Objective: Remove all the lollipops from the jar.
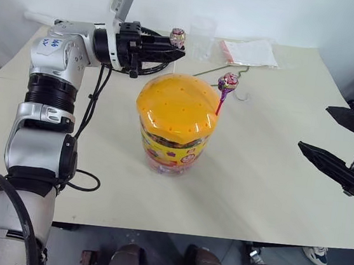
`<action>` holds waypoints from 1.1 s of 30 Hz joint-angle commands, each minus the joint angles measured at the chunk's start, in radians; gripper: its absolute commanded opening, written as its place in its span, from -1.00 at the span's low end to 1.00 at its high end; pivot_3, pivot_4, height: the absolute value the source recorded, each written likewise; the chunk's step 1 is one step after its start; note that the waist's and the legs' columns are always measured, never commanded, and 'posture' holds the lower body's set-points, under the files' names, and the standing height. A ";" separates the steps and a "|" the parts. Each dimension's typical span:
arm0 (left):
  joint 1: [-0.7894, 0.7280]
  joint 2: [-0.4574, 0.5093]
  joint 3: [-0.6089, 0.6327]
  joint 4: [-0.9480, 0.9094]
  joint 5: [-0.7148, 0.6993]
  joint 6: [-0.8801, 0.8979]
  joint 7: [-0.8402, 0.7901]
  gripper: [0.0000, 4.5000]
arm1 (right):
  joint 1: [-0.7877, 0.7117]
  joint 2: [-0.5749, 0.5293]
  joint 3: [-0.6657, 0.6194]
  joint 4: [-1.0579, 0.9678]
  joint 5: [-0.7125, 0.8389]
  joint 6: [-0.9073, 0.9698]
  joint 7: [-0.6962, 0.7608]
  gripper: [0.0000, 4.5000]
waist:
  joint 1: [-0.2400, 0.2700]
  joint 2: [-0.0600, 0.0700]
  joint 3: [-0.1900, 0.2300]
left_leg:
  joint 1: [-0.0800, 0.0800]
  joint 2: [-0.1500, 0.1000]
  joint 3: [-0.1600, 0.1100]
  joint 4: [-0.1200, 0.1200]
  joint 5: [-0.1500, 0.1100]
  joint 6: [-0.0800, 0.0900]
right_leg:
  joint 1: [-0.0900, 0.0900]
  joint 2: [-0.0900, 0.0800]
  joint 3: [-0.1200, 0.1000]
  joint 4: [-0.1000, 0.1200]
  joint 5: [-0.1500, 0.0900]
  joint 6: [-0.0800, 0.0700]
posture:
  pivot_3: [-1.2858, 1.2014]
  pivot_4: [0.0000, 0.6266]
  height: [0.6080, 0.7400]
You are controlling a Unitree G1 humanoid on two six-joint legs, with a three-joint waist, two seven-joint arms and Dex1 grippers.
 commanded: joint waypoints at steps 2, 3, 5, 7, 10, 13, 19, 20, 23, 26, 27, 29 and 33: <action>-0.057 0.007 0.028 0.026 0.007 -0.045 0.001 -0.99 | -0.002 -0.014 -0.042 -0.024 0.060 0.002 0.014 1.00 | 0.000 0.000 0.000 | 0.000 0.000 0.000 0.000 0.000 0.000 | 0.000 0.000 0.000 0.000 0.000 0.000 | 0.03 -0.52 1.00; -0.064 0.007 0.028 0.036 0.009 -0.052 0.004 -0.99 | 0.002 -0.016 -0.040 -0.026 0.066 0.005 0.022 1.00 | 0.000 0.000 0.000 | 0.000 0.000 0.000 0.000 0.000 0.000 | 0.000 0.000 0.000 0.000 0.000 0.000 | 0.03 -0.52 1.00; -0.081 0.005 0.033 0.056 0.013 -0.071 0.018 -0.99 | 0.006 -0.023 -0.034 -0.021 0.073 0.008 0.037 1.00 | 0.001 0.000 0.000 | 0.000 0.000 0.000 0.000 0.000 0.000 | 0.000 0.000 0.000 0.000 0.000 0.000 | 0.03 -0.52 1.00; -0.097 0.004 0.040 0.075 0.020 -0.090 0.041 -0.99 | -0.004 -0.024 -0.032 -0.014 0.092 0.011 0.043 1.00 | 0.000 0.000 0.000 | 0.000 0.000 0.000 0.000 0.000 0.000 | 0.000 0.000 0.000 0.000 0.000 0.000 | 0.03 -0.52 1.00; -0.138 0.004 0.071 0.122 0.031 -0.099 0.150 -0.99 | -0.035 -0.032 -0.027 -0.003 0.142 0.034 0.041 1.00 | 0.000 0.000 0.000 | 0.000 0.000 0.000 0.000 0.000 0.000 | 0.000 0.000 0.000 0.000 0.000 0.000 | 0.03 -0.52 1.00; -0.157 0.010 0.087 0.150 0.049 -0.112 0.216 -0.99 | -0.050 -0.039 -0.013 0.005 0.147 0.038 0.046 1.00 | 0.000 0.000 0.000 | 0.000 0.000 0.000 0.000 0.000 0.000 | 0.000 0.000 0.000 0.000 0.000 0.000 | 0.03 -0.52 1.00; -0.157 0.117 0.027 0.190 0.214 -0.022 0.460 -0.99 | -0.076 -0.048 0.019 0.031 0.136 0.041 0.060 1.00 | -0.005 0.000 0.000 | 0.001 0.000 0.000 -0.001 0.000 0.000 | 0.000 0.000 0.000 0.000 0.000 0.000 | 0.03 -0.52 1.00; -0.153 0.135 0.019 0.180 0.230 0.016 0.474 -0.99 | -0.079 -0.050 0.021 0.036 0.134 0.041 0.063 1.00 | -0.004 0.000 0.000 | 0.000 0.000 0.000 -0.001 0.000 0.000 | 0.000 0.000 0.000 0.000 0.000 0.000 | 0.03 -0.52 1.00; -0.089 0.202 -0.001 0.068 0.258 0.156 0.487 -0.99 | -0.098 -0.053 0.035 0.050 0.134 0.041 0.072 1.00 | -0.006 0.000 0.000 | 0.000 0.000 0.000 -0.001 0.000 0.000 | 0.000 0.000 0.000 0.000 0.000 0.000 | 0.03 -0.52 1.00; 0.018 0.275 -0.012 -0.112 0.262 0.353 0.499 -0.99 | -0.114 -0.060 0.044 0.062 0.140 0.044 0.086 1.00 | -0.008 0.000 0.000 | 0.000 0.000 0.000 -0.001 0.000 0.000 | 0.000 0.000 0.000 0.000 0.000 0.000 | 0.03 -0.52 1.00; 0.064 0.304 -0.016 -0.179 0.262 0.417 0.498 -0.99 | -0.116 -0.064 0.046 0.065 0.141 0.046 0.095 1.00 | -0.009 0.000 0.000 | 0.000 0.000 0.000 -0.001 0.000 0.000 | 0.000 0.000 0.000 0.000 0.000 0.000 | 0.03 -0.52 1.00; 0.169 0.355 -0.011 -0.325 0.248 0.550 0.503 -0.99 | -0.112 -0.073 0.053 0.073 0.139 0.051 0.121 1.00 | -0.010 0.000 0.000 | 0.000 0.000 0.000 -0.001 0.000 0.000 | 0.000 0.000 0.001 0.000 0.000 0.000 | 0.03 -0.52 1.00; 0.355 0.417 0.005 -0.560 0.210 0.765 0.524 -0.99 | -0.116 -0.085 0.075 0.099 0.123 0.053 0.158 1.00 | -0.002 -0.001 0.000 | 0.000 0.000 0.000 0.000 0.000 0.000 | 0.000 0.000 0.001 0.001 0.000 0.000 | 0.03 -0.52 1.00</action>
